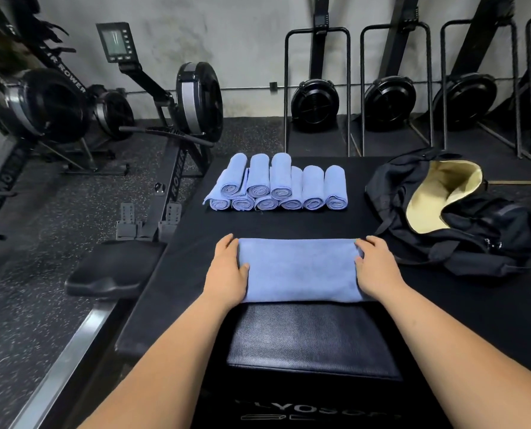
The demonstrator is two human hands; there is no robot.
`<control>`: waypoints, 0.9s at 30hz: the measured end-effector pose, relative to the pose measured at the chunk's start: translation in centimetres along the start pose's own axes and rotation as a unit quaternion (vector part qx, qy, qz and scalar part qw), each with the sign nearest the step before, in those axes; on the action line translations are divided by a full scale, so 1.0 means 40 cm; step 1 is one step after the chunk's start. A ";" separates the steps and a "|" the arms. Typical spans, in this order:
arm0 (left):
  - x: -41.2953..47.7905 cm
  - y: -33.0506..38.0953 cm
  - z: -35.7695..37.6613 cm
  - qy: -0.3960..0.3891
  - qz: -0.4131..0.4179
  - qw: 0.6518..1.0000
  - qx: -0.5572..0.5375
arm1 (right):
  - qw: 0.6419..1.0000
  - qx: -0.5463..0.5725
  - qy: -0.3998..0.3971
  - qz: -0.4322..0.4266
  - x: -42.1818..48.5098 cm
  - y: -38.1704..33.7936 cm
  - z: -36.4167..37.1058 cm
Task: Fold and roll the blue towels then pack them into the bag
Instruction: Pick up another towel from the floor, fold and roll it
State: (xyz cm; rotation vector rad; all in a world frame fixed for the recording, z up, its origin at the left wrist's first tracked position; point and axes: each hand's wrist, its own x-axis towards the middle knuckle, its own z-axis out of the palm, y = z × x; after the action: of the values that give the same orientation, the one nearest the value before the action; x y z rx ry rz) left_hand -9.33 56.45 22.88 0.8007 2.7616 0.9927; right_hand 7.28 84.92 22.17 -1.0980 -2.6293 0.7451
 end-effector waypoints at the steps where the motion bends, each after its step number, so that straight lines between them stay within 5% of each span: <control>1: -0.006 0.010 0.003 0.033 -0.017 0.999 0.037 | 0.998 -0.047 0.029 0.010 -0.006 -0.010 -0.004; 4: -0.024 0.087 0.031 0.109 0.053 0.983 0.136 | 0.983 -0.140 0.099 -0.072 -0.047 -0.081 0.002; 6: -0.022 0.134 0.075 0.044 0.143 0.973 0.178 | 0.972 -0.157 0.015 -0.173 -0.071 -0.130 0.038; 8: -0.017 0.132 0.106 -0.074 0.119 0.960 0.241 | 0.955 -0.189 -0.087 -0.213 -0.085 -0.137 0.071; 27: -0.062 0.053 0.081 -0.121 0.111 0.938 0.305 | 0.955 -0.223 -0.096 -0.169 -0.143 -0.038 0.030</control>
State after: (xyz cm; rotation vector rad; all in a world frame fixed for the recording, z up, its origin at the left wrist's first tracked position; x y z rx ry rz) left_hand -5.43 58.40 21.45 1.2319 2.8029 0.0078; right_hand 9.92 79.50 22.00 -0.6465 -3.1319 0.1972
